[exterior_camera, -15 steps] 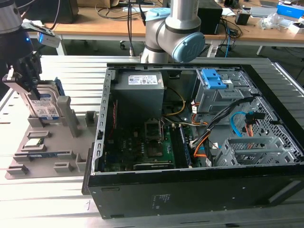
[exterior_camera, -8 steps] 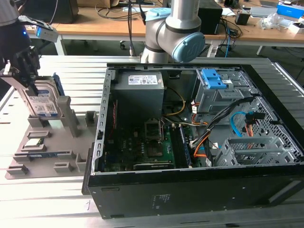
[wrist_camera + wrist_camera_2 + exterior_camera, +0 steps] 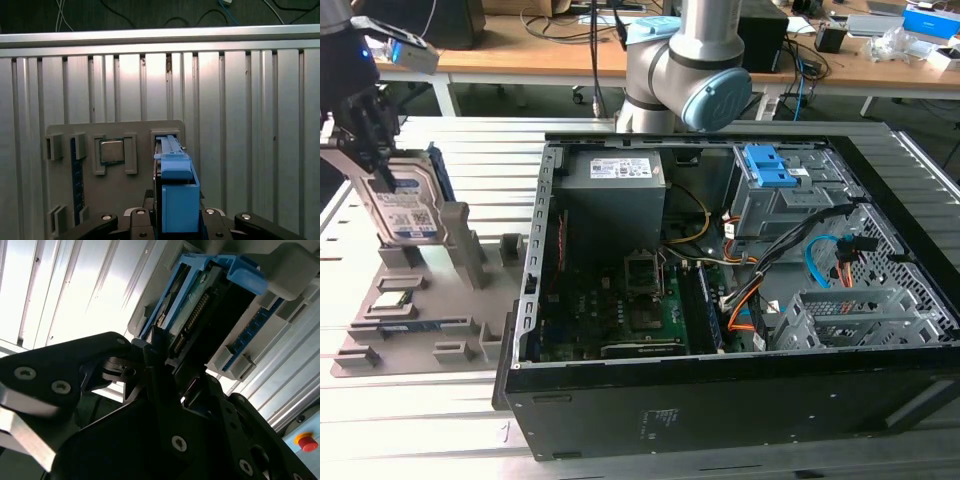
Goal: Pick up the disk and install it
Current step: 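Pick up the disk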
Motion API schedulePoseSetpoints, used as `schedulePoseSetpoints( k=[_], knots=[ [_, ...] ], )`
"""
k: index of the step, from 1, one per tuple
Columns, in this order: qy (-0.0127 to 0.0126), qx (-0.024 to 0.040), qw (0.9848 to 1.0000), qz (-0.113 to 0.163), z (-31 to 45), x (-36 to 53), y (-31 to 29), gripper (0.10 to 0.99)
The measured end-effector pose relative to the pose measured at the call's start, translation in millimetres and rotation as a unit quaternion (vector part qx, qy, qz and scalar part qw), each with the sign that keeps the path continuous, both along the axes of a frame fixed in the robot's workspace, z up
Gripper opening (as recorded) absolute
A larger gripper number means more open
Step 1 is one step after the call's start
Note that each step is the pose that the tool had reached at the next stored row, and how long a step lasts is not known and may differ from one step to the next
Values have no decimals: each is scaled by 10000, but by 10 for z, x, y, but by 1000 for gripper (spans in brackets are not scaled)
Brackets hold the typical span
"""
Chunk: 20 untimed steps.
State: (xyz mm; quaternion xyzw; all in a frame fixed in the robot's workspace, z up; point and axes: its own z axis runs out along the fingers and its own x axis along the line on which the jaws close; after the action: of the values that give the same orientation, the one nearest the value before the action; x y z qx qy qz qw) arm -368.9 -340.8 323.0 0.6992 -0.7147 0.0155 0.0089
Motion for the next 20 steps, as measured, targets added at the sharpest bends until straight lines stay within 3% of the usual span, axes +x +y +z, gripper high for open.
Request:
schedulePoseSetpoints(
  k=[20],
  knots=[
    [0, 0, 10000, 0, 549, 0, 7, 361]
  ],
)
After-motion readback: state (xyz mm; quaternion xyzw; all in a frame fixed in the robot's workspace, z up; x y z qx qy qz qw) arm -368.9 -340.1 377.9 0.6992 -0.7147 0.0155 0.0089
